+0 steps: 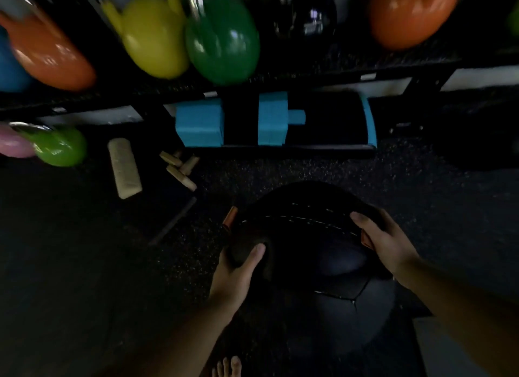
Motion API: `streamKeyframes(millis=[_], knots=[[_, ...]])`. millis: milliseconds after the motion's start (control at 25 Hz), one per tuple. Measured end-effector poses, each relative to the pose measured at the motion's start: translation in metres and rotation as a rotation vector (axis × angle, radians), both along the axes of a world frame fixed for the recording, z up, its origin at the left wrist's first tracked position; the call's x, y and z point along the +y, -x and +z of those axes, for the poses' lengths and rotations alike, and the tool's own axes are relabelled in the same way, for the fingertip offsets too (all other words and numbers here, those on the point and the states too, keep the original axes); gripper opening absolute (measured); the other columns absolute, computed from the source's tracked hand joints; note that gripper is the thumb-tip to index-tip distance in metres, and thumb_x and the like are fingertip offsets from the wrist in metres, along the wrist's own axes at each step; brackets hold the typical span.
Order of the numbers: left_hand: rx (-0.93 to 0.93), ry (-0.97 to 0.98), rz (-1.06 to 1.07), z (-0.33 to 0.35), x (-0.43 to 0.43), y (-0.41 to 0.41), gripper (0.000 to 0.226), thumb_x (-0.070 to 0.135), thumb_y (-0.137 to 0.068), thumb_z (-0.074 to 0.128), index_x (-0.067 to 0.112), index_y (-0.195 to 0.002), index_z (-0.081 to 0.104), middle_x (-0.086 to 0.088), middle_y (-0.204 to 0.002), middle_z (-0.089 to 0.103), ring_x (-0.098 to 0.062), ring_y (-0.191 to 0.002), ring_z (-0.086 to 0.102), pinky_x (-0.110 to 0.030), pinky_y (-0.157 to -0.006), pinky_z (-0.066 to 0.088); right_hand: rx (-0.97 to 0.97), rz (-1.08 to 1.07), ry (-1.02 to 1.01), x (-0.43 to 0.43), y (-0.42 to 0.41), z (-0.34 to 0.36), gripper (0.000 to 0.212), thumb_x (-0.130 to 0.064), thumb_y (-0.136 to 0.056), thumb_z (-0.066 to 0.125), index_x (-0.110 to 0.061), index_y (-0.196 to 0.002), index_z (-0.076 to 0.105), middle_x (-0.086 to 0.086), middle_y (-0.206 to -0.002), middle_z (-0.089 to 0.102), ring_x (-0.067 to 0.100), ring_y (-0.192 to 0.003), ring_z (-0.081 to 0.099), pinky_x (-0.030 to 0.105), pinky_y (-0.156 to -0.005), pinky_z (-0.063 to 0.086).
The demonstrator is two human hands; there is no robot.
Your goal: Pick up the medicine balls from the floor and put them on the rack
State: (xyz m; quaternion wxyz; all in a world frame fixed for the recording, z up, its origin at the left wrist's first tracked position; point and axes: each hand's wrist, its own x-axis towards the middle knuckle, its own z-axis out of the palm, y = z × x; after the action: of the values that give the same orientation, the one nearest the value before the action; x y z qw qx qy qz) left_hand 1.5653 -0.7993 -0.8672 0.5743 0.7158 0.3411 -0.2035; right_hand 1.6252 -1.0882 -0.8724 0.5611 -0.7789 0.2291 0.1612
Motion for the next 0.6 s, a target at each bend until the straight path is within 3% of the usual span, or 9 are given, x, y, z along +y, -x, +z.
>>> streamKeyframes(millis=[120, 280, 320, 400, 520, 600], knots=[[-0.166, -0.012, -0.025, 0.114, 0.002, -0.037, 0.122, 0.094, -0.05, 0.067, 0.034, -0.153, 0.045, 0.006, -0.142, 0.057, -0.021, -0.129, 0.054, -0.036, -0.104, 0.044, -0.14, -0.016, -0.03, -0.002, -0.03, 0.129, 0.101, -0.085, -0.055, 0.068, -0.032, -0.14, 0.055, -0.007, -0.122, 0.066, 0.012, -0.111, 0.061, 0.033, -0.093, 0.049], [-0.358, 0.003, -0.015, 0.288, 0.006, -0.088, 0.071, 0.074, -0.071, 0.077, 0.041, -0.128, 0.051, 0.018, -0.115, 0.063, -0.01, -0.106, 0.055, -0.03, -0.095, 0.041, -0.36, -0.063, -0.061, 0.002, -0.061, 0.306, 0.095, -0.082, -0.059, 0.075, -0.031, -0.137, 0.058, -0.007, -0.113, 0.068, 0.005, -0.098, 0.061, 0.033, -0.087, 0.045], [-0.418, -0.008, -0.009, 0.337, 0.008, -0.101, 0.069, 0.072, -0.071, 0.078, 0.039, -0.126, 0.052, 0.018, -0.112, 0.063, -0.011, -0.104, 0.056, -0.028, -0.093, 0.041, -0.423, -0.083, -0.053, 0.003, -0.071, 0.353, 0.1, -0.089, -0.053, 0.073, -0.029, -0.133, 0.062, -0.004, -0.109, 0.071, 0.006, -0.094, 0.063, 0.033, -0.086, 0.046], [-0.546, -0.019, 0.003, 0.434, 0.008, -0.112, 0.088, 0.082, -0.054, 0.08, 0.035, -0.124, 0.058, 0.016, -0.112, 0.068, -0.013, -0.104, 0.062, -0.027, -0.089, 0.045, -0.529, -0.109, -0.056, 0.002, -0.085, 0.443, 0.111, -0.099, -0.039, 0.068, -0.03, -0.125, 0.066, -0.002, -0.104, 0.075, 0.015, -0.093, 0.068, 0.035, -0.086, 0.049], [-0.748, -0.042, 0.029, 0.569, 0.006, -0.122, 0.09, 0.079, -0.047, 0.085, 0.029, -0.119, 0.064, 0.016, -0.102, 0.071, -0.007, -0.095, 0.068, -0.021, -0.075, 0.051, -0.702, -0.071, -0.113, 0.002, -0.093, 0.584, 0.086, -0.082, -0.06, 0.076, -0.031, -0.129, 0.064, 0.003, -0.117, 0.073, 0.02, -0.105, 0.067, 0.033, -0.089, 0.047], [-0.851, -0.052, 0.049, 0.644, 0.007, -0.127, 0.083, 0.079, -0.047, 0.086, 0.035, -0.114, 0.062, 0.017, -0.103, 0.069, -0.015, -0.101, 0.069, -0.028, -0.084, 0.054, -0.831, -0.039, -0.126, 0.001, -0.1, 0.665, 0.07, -0.063, -0.076, 0.079, -0.023, -0.131, 0.064, 0.004, -0.114, 0.071, 0.02, -0.104, 0.064, 0.029, -0.084, 0.045]])
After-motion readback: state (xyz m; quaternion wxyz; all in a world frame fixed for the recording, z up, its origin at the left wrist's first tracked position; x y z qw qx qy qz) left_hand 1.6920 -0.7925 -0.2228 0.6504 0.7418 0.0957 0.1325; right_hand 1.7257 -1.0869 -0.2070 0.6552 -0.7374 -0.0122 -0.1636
